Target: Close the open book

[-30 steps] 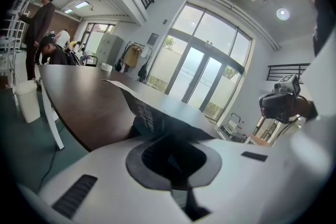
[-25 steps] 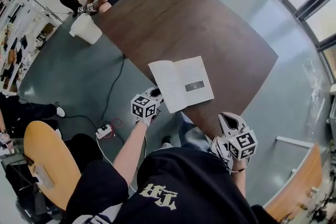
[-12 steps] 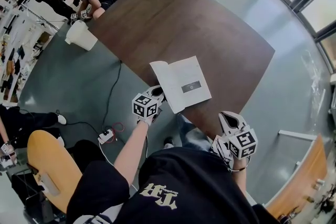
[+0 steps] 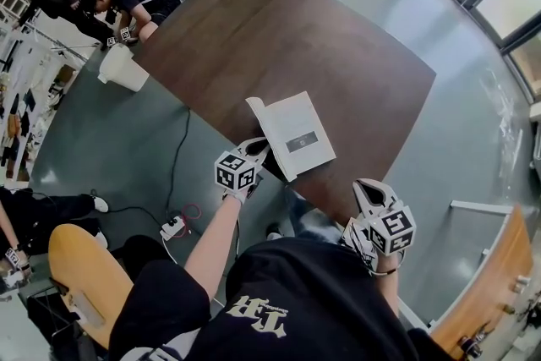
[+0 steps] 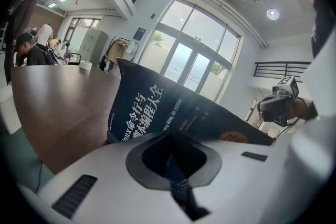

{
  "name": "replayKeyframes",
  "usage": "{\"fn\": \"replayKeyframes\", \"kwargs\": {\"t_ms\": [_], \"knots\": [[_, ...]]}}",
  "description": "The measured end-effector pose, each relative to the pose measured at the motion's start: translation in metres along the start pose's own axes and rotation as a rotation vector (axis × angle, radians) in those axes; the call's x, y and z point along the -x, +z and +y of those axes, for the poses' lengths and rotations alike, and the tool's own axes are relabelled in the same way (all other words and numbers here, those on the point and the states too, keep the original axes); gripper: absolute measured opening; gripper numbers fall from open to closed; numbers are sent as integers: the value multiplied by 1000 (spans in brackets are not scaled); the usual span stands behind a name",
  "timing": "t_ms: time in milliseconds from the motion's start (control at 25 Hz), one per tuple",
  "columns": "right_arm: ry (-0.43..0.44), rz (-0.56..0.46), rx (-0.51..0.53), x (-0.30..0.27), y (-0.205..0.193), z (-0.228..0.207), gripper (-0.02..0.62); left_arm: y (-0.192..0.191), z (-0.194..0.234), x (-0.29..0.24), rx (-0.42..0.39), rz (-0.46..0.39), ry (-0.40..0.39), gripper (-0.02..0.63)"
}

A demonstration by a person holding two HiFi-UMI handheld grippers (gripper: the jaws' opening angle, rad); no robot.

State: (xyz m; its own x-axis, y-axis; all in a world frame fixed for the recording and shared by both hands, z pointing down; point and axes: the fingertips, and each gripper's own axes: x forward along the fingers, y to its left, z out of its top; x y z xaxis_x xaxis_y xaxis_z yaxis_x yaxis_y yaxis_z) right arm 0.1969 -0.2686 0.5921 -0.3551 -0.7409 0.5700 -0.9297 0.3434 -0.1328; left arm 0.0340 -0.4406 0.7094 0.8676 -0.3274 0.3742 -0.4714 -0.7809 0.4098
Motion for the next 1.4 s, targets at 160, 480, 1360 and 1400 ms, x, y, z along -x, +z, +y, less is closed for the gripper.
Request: {"fn": "replayKeyframes", "kwargs": {"t_ms": [160,480,1360,1400], "knots": [[-11,4,-13,0,-3,-4,-12,0,-2,-8,-5,12,-15,6],[-29,7,-34,1,-7,-14,-12,-3,-6,-24,-17,41,-42,6],[-57,32,-88,-14,-10,-38,-12,-21,-6,-85,-25,208,-98,6],[-55,36,-90,-16,-10,-39,-12,-23,-5,-87,-26,222,-92,6]]}}
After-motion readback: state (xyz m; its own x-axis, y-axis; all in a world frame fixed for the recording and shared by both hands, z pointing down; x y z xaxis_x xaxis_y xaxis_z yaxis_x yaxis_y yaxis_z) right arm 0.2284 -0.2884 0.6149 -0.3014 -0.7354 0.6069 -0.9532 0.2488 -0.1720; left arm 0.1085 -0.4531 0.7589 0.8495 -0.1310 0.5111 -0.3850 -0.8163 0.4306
